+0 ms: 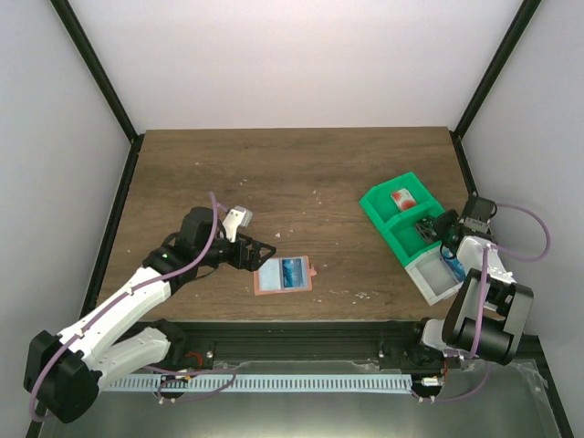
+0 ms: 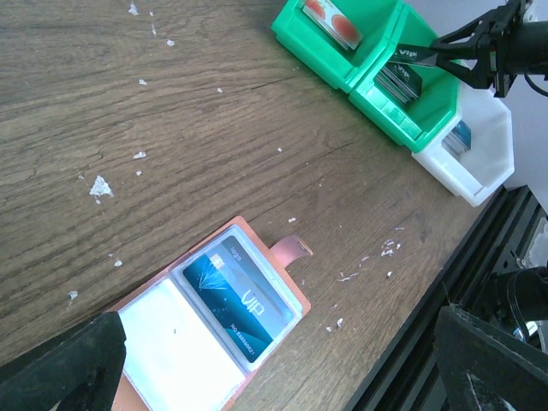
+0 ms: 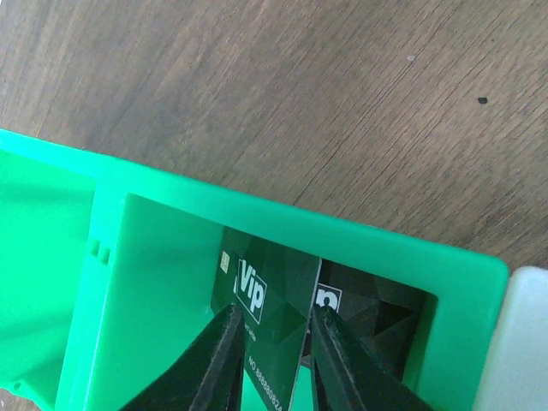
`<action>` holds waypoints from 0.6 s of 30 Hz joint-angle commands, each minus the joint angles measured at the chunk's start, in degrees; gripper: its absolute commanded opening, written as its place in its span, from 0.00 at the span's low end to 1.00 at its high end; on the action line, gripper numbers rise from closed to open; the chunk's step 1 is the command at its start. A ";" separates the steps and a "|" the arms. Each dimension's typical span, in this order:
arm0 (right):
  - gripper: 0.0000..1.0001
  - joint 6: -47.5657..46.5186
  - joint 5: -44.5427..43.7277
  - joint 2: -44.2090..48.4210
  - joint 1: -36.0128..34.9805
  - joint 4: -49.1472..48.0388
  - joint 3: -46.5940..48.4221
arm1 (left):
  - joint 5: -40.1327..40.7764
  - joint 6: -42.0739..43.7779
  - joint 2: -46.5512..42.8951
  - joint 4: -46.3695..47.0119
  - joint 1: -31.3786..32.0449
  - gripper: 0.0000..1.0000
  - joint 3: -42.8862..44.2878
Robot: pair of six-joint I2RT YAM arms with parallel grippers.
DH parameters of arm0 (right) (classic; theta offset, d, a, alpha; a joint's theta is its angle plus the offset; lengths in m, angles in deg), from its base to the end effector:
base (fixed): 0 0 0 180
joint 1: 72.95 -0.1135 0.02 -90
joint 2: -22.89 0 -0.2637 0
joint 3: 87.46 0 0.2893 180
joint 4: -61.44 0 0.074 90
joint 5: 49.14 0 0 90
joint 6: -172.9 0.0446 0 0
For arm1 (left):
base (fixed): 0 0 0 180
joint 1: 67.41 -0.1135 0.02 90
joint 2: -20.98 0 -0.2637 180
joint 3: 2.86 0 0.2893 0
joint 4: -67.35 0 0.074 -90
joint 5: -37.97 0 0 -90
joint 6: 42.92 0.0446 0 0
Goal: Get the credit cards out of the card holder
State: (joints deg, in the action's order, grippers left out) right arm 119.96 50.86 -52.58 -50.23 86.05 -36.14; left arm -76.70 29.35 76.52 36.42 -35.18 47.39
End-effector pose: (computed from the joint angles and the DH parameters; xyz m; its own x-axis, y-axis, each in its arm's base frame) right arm 0.2756 -0.1070 0.1617 -0.3879 0.8058 -0.4474 0.6373 0.5852 0.5015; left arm 0.2026 -0.1497 0.2366 -0.7104 0.1208 -0.6933 0.5807 0.6571 -0.4806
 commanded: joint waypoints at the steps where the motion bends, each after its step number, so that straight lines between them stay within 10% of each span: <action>1: 0.25 1.62 -2.41 1.10 0.66 2.26 1.81 | 0.08 0.60 0.00 0.06 -0.35 1.00 1.20; 18: 0.31 9.86 -9.33 3.10 0.66 13.24 6.01 | 0.70 1.23 0.99 -1.73 -0.79 1.00 2.32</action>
State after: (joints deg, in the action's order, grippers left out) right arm 127.94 44.17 -51.57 -50.23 94.95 -31.68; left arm -76.68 29.74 77.07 35.63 -35.34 48.07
